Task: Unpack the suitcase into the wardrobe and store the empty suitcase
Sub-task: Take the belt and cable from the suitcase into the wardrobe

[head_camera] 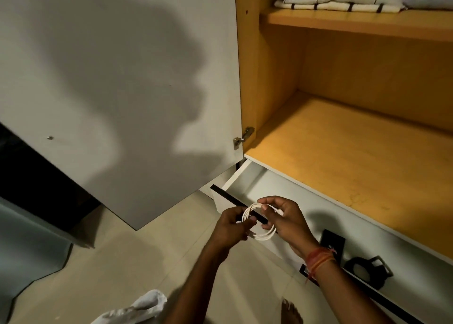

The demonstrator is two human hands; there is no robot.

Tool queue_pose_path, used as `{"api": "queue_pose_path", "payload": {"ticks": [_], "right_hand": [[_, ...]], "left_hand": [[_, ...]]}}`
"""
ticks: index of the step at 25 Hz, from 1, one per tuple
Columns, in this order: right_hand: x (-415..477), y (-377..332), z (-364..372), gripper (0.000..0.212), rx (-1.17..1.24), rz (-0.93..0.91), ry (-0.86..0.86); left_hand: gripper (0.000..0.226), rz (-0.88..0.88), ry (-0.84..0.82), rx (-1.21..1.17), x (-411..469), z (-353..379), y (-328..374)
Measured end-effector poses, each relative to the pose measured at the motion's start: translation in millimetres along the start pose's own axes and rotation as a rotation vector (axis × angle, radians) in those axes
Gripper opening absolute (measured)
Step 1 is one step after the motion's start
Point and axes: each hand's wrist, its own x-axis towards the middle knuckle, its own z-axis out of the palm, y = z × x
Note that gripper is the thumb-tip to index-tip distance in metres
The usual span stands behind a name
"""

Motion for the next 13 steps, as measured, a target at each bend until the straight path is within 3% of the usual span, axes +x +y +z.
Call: {"api": "queue_pose_path", "payload": {"ticks": [2,5,8,13], "right_hand": [[7.8,15.9,-20.5,0.011,-0.048,0.066,0.02],[13.1,48.4,-40.4,0.013,-0.036,0.155,0.053],[20.1,85.4,-63.5,0.018,-0.059,0.214,0.142],[42.8,138.5,-109.2,0.028,-0.175,0.271,0.307]], "left_hand": [[0.007,-0.053,-0.091,0.083,12.9,5.4,-6.8],[0.008,-0.058,-0.008,0.282,36.3,29.7,-16.5],[0.008,-0.073,-0.036,0.317,66.4,69.3,-27.4],[0.028,-0.076,-0.134,0.484,130.8,137.1,-46.9]]}}
